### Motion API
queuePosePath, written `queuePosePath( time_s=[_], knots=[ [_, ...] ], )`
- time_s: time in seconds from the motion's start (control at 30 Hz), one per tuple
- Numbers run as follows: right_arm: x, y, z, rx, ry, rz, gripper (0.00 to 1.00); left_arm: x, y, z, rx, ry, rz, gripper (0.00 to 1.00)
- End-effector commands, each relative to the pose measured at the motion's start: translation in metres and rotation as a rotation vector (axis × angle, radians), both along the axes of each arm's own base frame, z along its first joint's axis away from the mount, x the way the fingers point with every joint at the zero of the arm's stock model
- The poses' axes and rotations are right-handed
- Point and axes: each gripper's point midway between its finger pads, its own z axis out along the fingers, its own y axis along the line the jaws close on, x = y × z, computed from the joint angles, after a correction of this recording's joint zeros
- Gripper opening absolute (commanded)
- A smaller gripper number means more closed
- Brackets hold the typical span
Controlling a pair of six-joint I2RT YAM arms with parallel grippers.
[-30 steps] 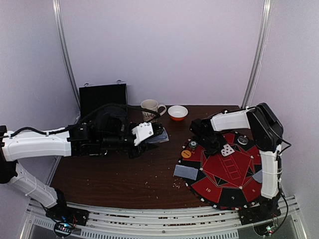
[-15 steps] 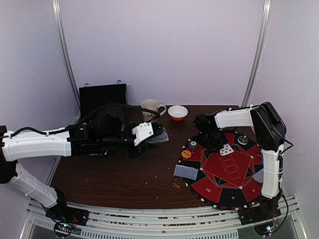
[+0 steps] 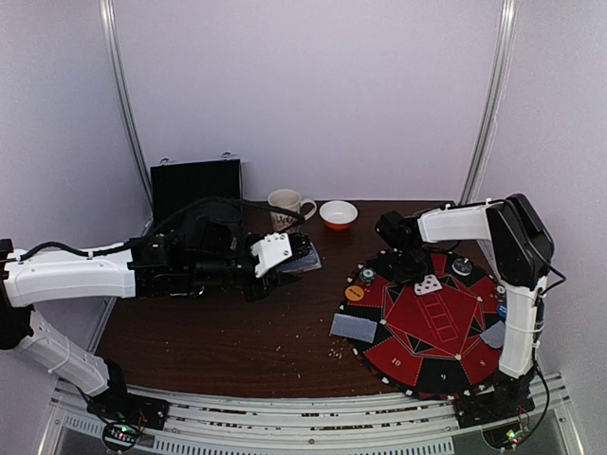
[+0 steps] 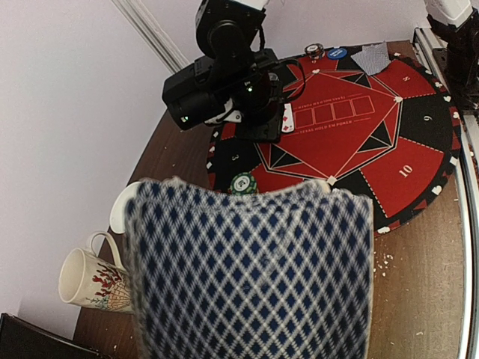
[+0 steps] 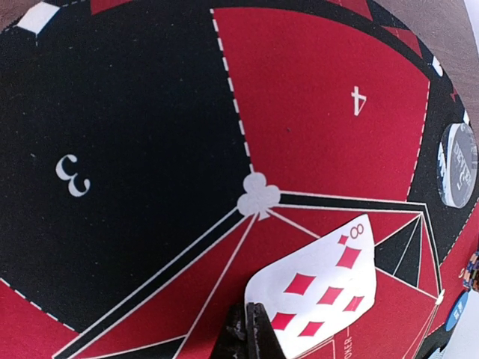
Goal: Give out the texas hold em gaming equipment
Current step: Flop the poker card into the community card area, then pick up the poker card from the face-down deck piles.
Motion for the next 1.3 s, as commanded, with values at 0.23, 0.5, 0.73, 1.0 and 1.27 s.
queuePosePath(
  time_s=[0.23, 0.5, 0.73, 1.0, 1.27],
  knots=[
    [-0.009, 0.006, -0.016, 0.076, 0.028, -0.051, 0.00, 0.002, -0.002, 0.025, -0.063, -0.046, 0.003, 0.36],
    [-0.012, 0.016, -0.007, 0.143, 0.025, -0.017, 0.26, 0.002, -0.002, 0.024, -0.062, -0.046, 0.004, 0.36],
    [-0.006, 0.038, 0.030, 0.267, -0.018, 0.064, 0.34, 0.002, -0.003, 0.024, -0.062, -0.043, 0.001, 0.36],
    [-0.005, 0.038, 0.168, 0.363, -0.302, 0.195, 0.56, 0.001, -0.003, 0.025, -0.063, -0.043, -0.004, 0.36],
    [-0.115, 0.182, 0.327, 1.206, -0.607, 0.818, 1.00, 0.001, -0.003, 0.022, -0.058, -0.045, -0.003, 0.36]
  ],
)
